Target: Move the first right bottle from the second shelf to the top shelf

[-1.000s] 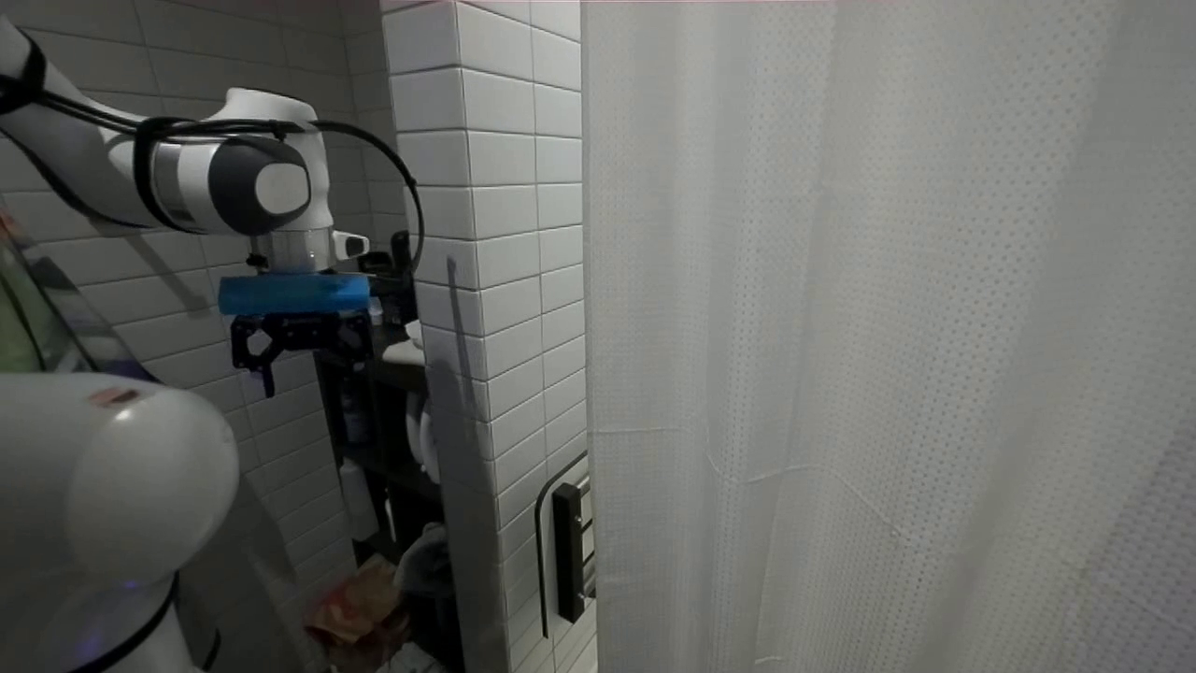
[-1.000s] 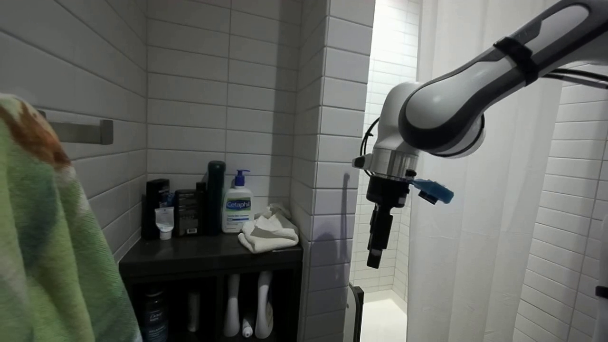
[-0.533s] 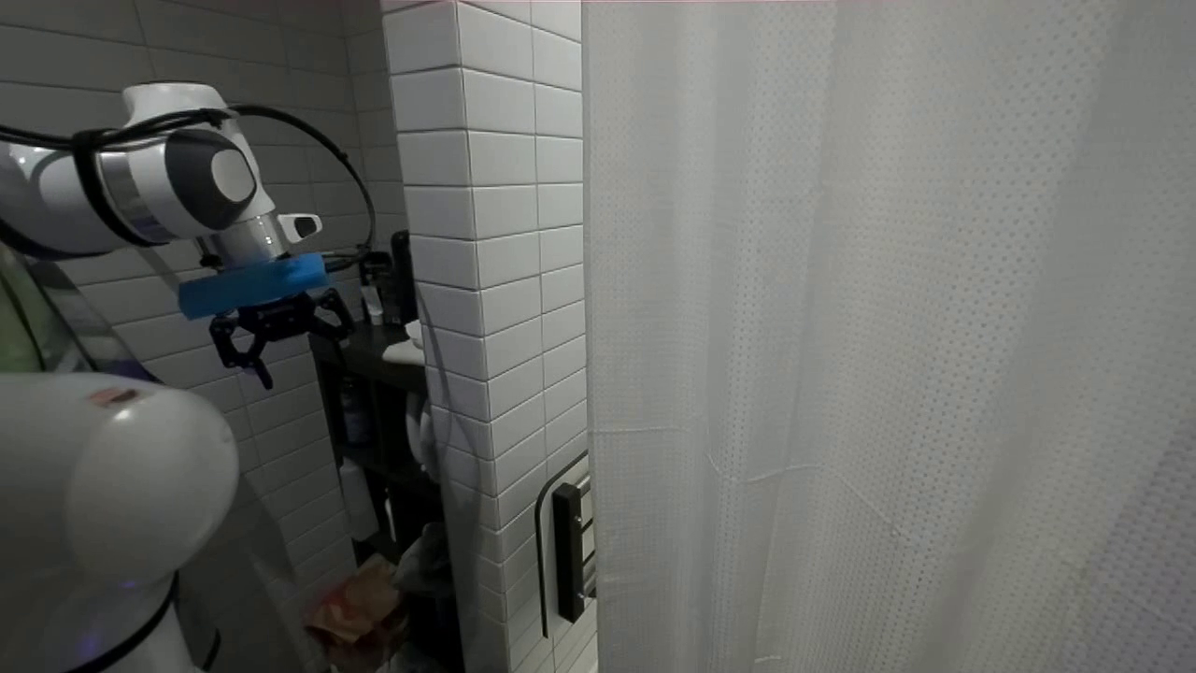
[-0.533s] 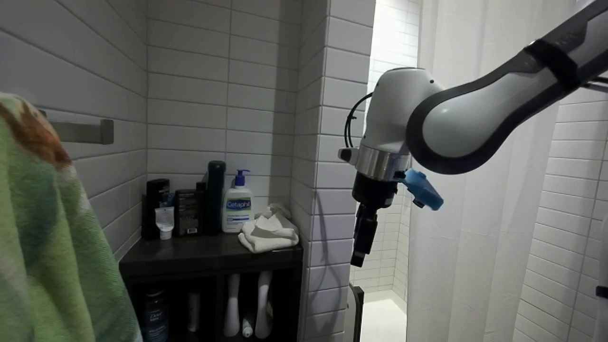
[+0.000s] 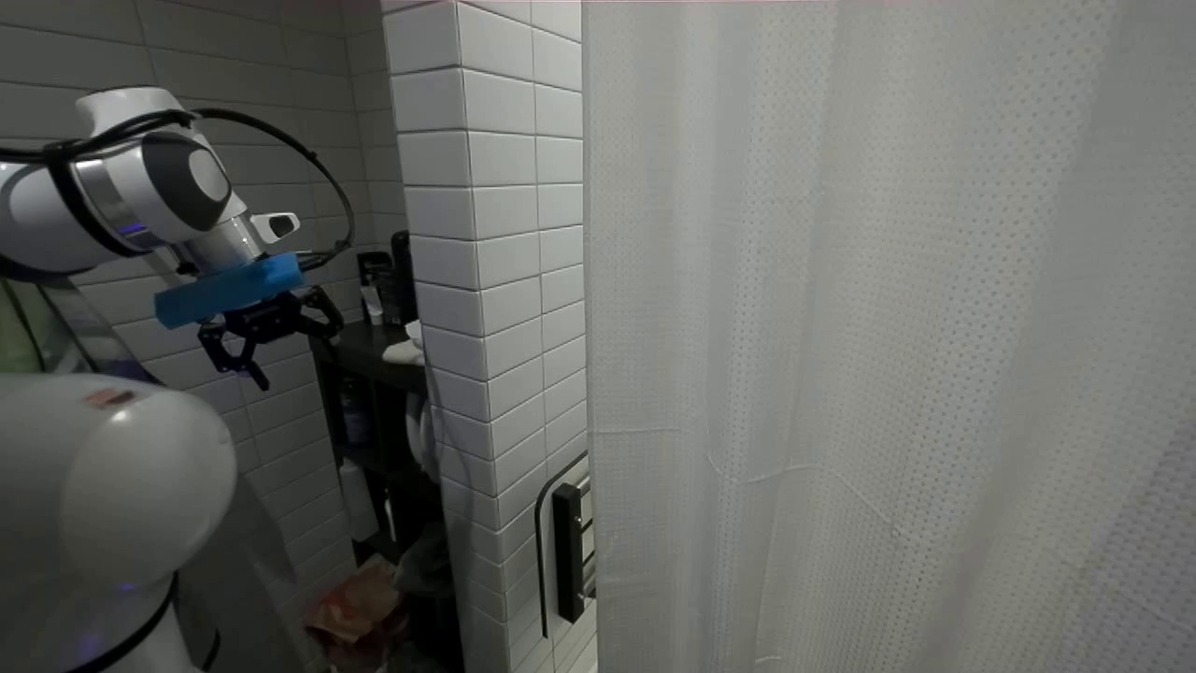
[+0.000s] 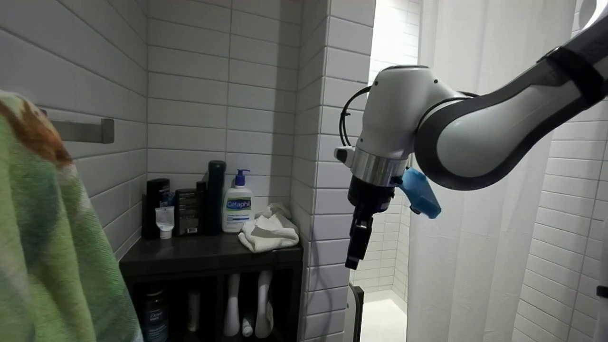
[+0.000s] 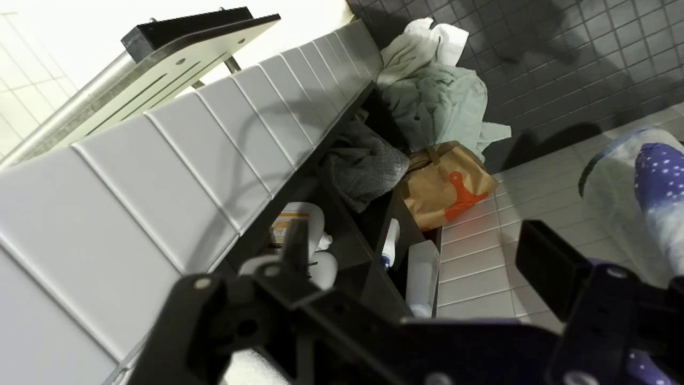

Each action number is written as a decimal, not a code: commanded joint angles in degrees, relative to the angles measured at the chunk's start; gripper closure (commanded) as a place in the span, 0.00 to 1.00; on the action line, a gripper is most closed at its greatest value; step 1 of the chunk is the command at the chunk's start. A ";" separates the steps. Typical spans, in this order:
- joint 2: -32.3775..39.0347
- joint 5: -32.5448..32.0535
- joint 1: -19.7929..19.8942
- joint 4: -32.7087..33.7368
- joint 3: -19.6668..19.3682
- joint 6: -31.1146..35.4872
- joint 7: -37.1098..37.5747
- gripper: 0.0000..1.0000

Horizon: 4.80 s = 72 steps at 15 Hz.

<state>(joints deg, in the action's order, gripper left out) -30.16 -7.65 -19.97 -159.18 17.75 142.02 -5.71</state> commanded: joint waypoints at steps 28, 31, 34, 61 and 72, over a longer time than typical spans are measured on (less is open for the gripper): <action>27.46 -66.07 17.14 21.89 22.51 7.52 16.64 0.00; 32.96 -72.86 15.78 24.12 23.69 -0.36 15.72 0.00; 37.31 -77.51 7.26 25.09 17.37 -7.54 14.03 0.00; 44.56 -81.46 -7.12 23.82 10.25 -27.98 2.60 0.00; 50.79 -94.89 -13.46 24.10 10.51 -39.16 -14.70 0.00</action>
<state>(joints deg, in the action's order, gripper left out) 18.51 -99.41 -32.59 -136.13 28.96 104.88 -14.54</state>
